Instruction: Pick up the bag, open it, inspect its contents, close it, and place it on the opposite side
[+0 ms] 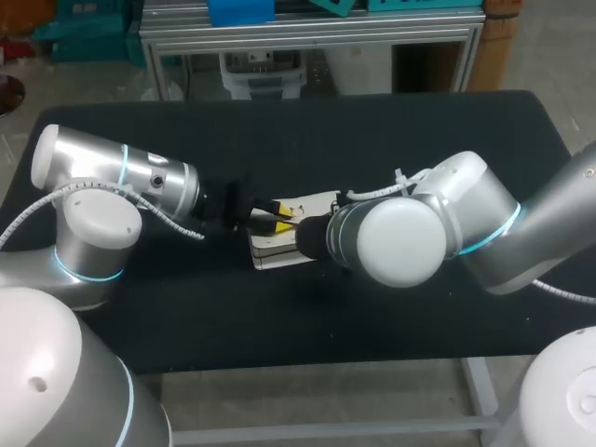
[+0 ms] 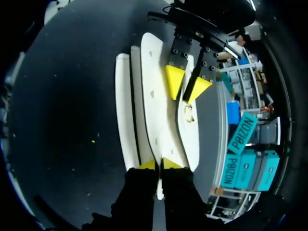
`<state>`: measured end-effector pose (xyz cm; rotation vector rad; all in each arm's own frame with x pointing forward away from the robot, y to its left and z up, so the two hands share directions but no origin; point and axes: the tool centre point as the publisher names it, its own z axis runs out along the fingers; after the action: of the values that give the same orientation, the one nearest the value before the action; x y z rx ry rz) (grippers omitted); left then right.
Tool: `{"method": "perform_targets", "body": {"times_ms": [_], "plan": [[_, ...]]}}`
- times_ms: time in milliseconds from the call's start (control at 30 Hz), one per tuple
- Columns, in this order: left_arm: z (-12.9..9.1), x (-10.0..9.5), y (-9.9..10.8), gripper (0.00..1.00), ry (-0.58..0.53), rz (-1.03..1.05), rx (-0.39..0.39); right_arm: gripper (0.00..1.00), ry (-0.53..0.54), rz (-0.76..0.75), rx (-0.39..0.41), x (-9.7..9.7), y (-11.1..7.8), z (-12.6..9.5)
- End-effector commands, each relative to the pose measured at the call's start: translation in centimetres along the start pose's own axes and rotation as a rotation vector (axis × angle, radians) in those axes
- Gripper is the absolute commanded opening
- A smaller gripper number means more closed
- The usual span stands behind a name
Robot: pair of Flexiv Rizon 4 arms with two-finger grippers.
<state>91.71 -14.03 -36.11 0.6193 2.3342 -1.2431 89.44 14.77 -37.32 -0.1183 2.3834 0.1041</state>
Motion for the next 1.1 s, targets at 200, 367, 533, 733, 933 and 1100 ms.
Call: {"method": "perform_targets", "body": {"times_ms": [200, 367, 533, 733, 933, 1100], "plan": [[0.4, -1.0, -0.6, 0.18, -0.076, 0.050, -0.013, 0.00, -0.446, 0.001, -0.010, 0.4, -0.2, 0.3], [0.9, -0.9, -0.3, 0.07, -0.094, 0.064, -0.035, 0.00, -0.446, 0.001, -0.010, 0.4, -0.2, 0.3], [0.9, 0.5, 0.2, 0.00, -0.165, 0.124, -0.077, 0.00, -0.446, 0.001, -0.010, 0.4, -0.2, 0.3], [0.2, 1.1, 0.2, 0.00, -0.180, 0.139, -0.074, 0.00, -0.446, 0.001, -0.010, 0.4, -0.2, 0.3], [0.2, 1.1, 0.2, 0.00, -0.180, 0.139, -0.074, 0.00, -0.446, 0.001, -0.010, 0.4, -0.2, 0.3], [-0.9, -0.5, -0.8, 0.53, -0.171, 0.119, -0.021, 0.00, -0.446, 0.001, -0.010, 0.4, -0.2, 0.3]]}}
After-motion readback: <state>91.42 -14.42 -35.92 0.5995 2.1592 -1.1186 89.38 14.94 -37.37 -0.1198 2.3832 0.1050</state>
